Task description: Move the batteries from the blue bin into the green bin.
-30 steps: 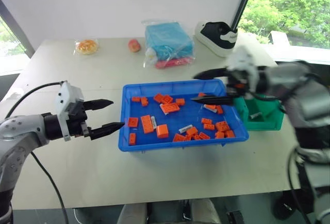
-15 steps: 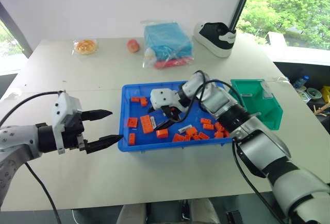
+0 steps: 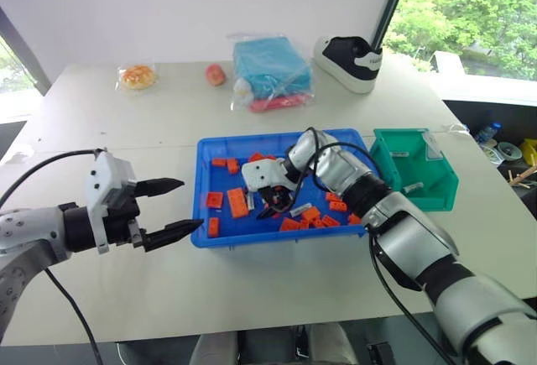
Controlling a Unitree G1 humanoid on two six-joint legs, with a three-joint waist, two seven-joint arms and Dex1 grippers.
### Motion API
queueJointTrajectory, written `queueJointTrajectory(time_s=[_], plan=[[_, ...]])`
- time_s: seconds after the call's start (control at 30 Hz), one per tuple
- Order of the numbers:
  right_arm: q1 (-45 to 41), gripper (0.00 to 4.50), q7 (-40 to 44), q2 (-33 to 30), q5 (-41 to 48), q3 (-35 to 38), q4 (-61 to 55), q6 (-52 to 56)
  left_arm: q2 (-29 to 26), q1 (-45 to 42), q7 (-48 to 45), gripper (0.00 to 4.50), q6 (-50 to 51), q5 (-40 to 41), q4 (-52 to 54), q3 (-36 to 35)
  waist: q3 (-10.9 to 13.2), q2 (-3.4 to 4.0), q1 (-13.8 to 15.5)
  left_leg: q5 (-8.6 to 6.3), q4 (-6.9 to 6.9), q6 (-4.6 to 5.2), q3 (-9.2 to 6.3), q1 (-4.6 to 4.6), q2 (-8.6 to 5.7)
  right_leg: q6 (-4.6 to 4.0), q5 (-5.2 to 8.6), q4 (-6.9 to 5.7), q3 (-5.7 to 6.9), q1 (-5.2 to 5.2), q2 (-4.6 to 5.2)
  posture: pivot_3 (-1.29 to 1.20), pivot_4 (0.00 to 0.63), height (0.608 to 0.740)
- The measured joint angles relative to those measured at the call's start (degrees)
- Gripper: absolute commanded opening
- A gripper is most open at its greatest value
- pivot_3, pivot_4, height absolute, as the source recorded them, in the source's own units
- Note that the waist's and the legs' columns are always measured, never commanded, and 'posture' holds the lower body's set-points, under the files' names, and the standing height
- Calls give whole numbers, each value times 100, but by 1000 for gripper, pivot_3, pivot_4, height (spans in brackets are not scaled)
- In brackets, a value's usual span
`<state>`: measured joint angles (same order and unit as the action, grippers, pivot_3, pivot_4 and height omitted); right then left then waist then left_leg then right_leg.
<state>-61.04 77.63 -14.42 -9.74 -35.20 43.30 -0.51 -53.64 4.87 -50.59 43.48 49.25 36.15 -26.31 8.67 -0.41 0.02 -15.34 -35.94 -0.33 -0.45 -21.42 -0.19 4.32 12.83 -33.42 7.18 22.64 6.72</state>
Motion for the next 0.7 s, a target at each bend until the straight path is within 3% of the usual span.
queueJointTrajectory(time_s=[0.37, 0.7], plan=[[-133, 3550, -139, 260, -62, 273, 463, -121, 0, -92, 8, 4500, -33, 3, -22, 22, 0, 0, -72, 2, 2, -3, -1, 2, 0, 1, -1, -3, -1, -3, -1, 0, 150, 725], [-208, 3550, 69, -75, -186, 313, 735, -536, 12, -330, 10, 4500, -83, -41, -171, 167, 0, -1, -82, 2, 2, -3, 2, 2, 0, 2, -2, -5, -8, -16, -3, 0, 150, 725]])
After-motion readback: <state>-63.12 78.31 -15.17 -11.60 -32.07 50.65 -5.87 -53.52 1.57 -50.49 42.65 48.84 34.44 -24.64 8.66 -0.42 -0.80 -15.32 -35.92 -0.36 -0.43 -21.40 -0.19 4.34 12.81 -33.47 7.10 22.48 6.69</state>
